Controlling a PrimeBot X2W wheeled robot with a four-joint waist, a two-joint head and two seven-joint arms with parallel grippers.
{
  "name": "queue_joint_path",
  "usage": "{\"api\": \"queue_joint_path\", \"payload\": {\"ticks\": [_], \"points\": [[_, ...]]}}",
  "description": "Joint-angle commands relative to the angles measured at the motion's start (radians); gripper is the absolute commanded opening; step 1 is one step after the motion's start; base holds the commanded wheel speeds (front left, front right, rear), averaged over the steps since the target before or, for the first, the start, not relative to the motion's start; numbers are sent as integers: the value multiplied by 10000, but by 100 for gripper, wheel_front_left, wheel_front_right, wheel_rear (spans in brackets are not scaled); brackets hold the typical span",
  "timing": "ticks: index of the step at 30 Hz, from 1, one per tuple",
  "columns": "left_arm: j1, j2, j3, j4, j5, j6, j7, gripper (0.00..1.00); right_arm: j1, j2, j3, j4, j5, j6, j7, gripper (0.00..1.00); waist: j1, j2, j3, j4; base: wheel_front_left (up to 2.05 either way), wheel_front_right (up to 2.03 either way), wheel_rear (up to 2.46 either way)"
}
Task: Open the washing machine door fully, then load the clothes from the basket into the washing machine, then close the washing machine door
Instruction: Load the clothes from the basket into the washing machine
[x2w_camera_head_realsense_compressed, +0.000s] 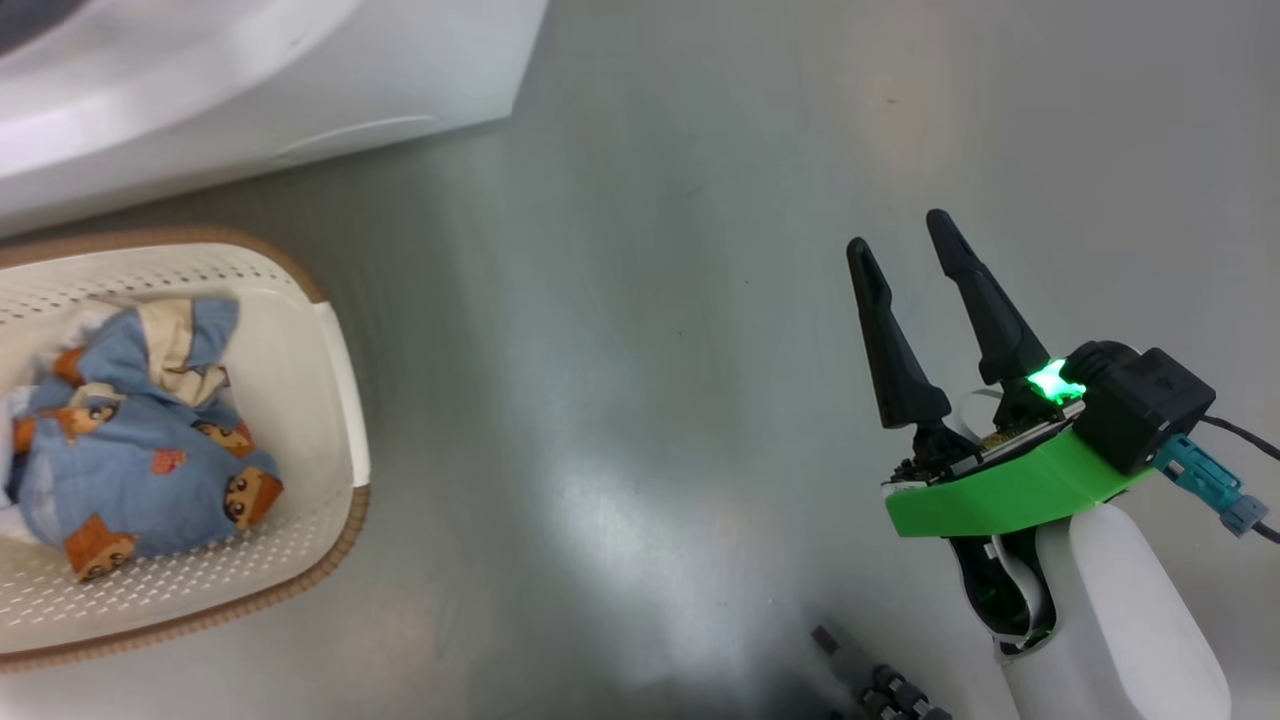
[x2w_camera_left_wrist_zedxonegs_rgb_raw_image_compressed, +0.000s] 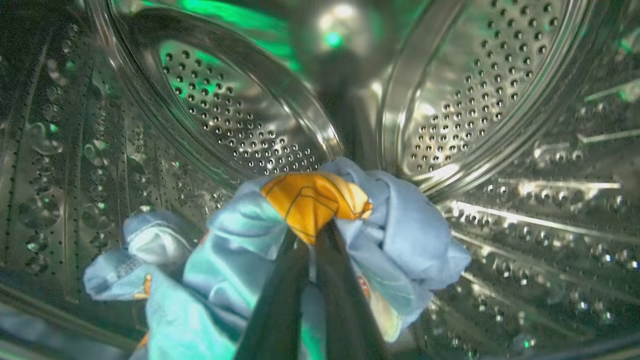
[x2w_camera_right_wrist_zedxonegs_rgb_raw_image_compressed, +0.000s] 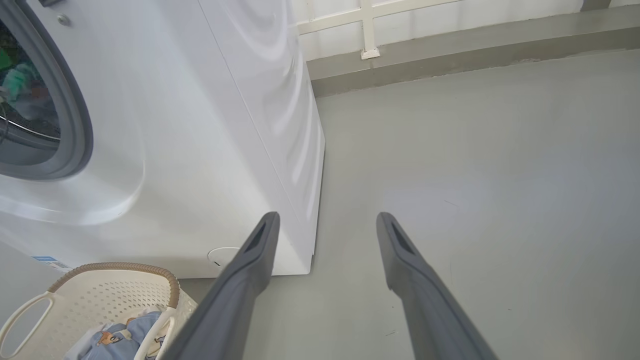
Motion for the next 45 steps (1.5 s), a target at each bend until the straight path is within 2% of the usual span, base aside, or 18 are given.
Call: {"api": "queue_joint_path", "payload": {"ticks": [1, 4, 7, 16, 20, 21, 22, 23, 24, 36, 41, 45], "points": [[-358, 467, 306, -107, -24, -88, -311, 0, 91, 72, 274, -215, 80, 62, -47, 100, -1, 0, 184, -173, 0, 0, 0], [-681, 388, 485, 289, -131, -229, -1165, 0, 28, 83, 298, -232, 105, 62, -47, 100, -1, 0, 280, -218, 0, 0, 0], [-769, 315, 477, 861, -213, -392, -1454, 0, 20, 90, 269, -218, 113, 62, -47, 100, -1, 0, 340, -208, 0, 0, 0], [-828, 53, 393, 2034, -594, -1004, -1720, 0, -66, 47, 238, -200, 92, 62, -47, 100, -1, 0, 418, -42, 0, 0, 0], [-811, -62, 392, 2343, -737, -1112, -1781, 0, -99, -3, 263, -159, 87, 62, -47, 100, -1, 0, 335, 47, 0, 0, 0], [-771, -162, 426, 2417, -858, -1200, -1811, 45, -101, -15, 269, -138, 75, 62, -47, 100, -1, 0, 275, 77, 0, 0, 0], [-739, -238, 454, 2470, -937, -1258, -1909, 74, -98, -23, 277, -125, 64, 62, -47, 100, -1, 0, 219, 108, 0, 0, 0], [-692, -260, 415, 2519, -906, -1276, -2037, 93, -90, -36, 284, -121, 56, 62, -47, 100, -1, 0, 159, 147, 0, 0, 0], [-629, -313, 402, 2589, -929, -1300, -2109, 100, -81, -53, 284, -126, 50, 62, -47, 100, -1, 0, 95, 182, 0, 0, 0], [438, -839, 178, 2899, -1002, -1397, -3098, 100, 299, -217, -165, -173, -135, 62, -47, 100, -1, 0, -719, 664, 0, 0, 0], [1484, -994, 182, 2246, -1010, -1197, -3637, 100, 537, -228, -428, -258, -253, 62, -47, 100, -1, 0, -1088, 934, 0, 0, 0], [2655, -1063, 299, 1168, -979, -997, -3919, 100, 690, -241, -593, -302, -349, 62, -47, 100, -1, 0, -1395, 1073, 0, 0, 0]]}}
